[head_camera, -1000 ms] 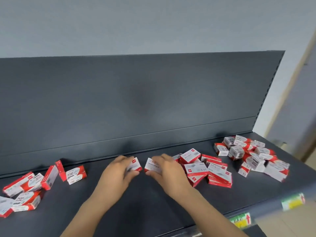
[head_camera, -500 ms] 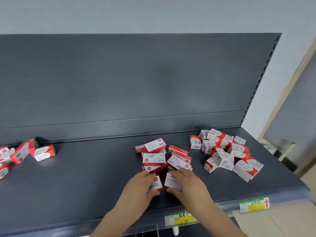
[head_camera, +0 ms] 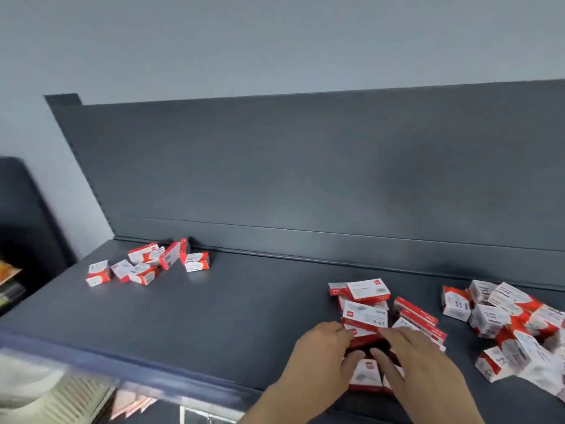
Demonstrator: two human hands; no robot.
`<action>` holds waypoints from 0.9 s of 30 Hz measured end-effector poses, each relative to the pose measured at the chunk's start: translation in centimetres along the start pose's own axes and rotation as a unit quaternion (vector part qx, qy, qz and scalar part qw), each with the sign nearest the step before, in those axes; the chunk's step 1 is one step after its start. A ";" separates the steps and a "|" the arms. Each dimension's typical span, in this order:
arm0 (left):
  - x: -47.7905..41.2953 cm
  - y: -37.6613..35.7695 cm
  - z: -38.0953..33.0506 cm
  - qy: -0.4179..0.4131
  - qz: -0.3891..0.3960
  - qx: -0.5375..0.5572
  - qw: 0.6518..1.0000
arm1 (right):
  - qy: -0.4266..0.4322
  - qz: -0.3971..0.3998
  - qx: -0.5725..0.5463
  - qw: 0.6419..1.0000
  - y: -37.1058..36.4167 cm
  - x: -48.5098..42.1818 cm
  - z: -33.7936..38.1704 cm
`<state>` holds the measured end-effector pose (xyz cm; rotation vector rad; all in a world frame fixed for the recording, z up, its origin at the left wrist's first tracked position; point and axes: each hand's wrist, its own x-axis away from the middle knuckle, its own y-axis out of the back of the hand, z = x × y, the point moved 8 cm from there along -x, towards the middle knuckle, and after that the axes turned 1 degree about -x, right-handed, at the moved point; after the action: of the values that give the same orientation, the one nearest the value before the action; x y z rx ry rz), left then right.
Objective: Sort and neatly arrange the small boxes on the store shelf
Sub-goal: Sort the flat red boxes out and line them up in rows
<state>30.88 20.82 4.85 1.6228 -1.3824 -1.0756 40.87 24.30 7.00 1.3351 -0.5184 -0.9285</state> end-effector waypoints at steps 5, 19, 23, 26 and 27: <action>1.1 4.9 4.6 0.044 -0.073 -0.013 0.996 | 0.036 -0.022 -0.028 0.999 0.0 -2.9 4.2; 5.8 14.0 29.8 0.157 -0.101 -0.015 0.982 | 0.149 0.037 -0.066 0.986 -8.3 -14.1 27.5; 5.7 16.0 37.0 0.177 -0.089 -0.027 0.980 | 0.126 0.074 -0.049 0.988 -12.8 -18.9 31.9; 4.8 16.4 40.0 0.177 -0.058 -0.030 0.982 | 0.097 0.079 -0.054 0.991 -14.8 -21.5 33.2; 4.4 16.3 40.7 0.177 -0.046 -0.035 0.982 | 0.086 0.080 -0.053 0.992 -15.3 -22.2 33.3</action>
<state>-12.51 13.45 3.80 1.7405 -1.0344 -0.8247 -1.77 23.21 3.01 1.2443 -0.4298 -0.6927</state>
